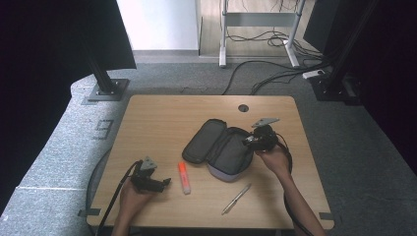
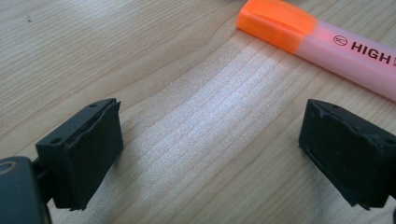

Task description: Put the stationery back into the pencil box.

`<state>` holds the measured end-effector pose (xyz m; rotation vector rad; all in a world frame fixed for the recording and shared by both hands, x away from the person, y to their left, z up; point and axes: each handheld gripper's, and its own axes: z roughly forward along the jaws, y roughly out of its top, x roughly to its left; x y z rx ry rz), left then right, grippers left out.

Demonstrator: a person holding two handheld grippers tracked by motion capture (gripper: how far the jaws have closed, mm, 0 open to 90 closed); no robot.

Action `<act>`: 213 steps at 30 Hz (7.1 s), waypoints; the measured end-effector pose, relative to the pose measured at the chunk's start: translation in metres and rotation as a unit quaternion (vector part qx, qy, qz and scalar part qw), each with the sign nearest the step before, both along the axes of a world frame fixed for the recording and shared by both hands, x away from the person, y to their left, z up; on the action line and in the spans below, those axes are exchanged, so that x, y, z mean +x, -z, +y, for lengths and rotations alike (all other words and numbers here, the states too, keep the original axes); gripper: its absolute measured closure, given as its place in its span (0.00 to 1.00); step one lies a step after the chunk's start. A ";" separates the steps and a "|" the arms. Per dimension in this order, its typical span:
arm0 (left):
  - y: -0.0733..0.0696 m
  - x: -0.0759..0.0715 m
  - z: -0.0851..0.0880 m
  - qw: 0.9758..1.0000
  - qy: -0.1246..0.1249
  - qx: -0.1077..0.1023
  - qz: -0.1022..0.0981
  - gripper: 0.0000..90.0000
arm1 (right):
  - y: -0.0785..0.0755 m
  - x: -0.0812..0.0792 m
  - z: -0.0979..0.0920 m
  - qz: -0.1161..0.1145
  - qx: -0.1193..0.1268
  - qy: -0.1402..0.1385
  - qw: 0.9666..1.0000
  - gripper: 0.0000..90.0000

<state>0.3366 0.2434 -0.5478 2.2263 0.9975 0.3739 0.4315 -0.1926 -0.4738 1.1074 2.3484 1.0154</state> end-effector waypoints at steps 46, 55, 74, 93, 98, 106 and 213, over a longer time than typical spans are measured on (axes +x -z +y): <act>0.000 0.000 0.000 1.000 0.003 0.000 -0.001 0.07 | 0.051 0.017 0.043 0.030 -0.040 -0.033 0.998 0.51; 0.000 0.000 0.000 1.000 0.004 0.000 -0.001 0.07 | 0.045 0.016 0.042 0.030 -0.029 -0.030 0.999 0.38; 0.000 0.000 0.000 1.000 0.003 0.000 -0.001 0.07 | 0.023 0.000 0.030 0.016 -0.029 -0.042 0.999 0.35; 0.000 0.000 0.000 1.000 0.003 0.000 -0.001 0.07 | 0.016 -0.017 0.005 0.018 -0.020 -0.044 0.999 0.31; 0.000 0.000 0.000 1.000 0.004 0.000 -0.001 0.07 | 0.014 -0.024 0.001 0.018 -0.016 -0.046 0.999 0.26; 0.000 0.000 0.000 1.000 0.003 0.000 -0.001 0.07 | 0.011 -0.035 -0.004 0.019 -0.008 -0.059 0.998 0.19; 0.000 0.000 0.000 1.000 0.004 0.000 -0.001 0.07 | 0.065 -0.134 0.023 0.034 -0.030 -0.224 0.973 0.61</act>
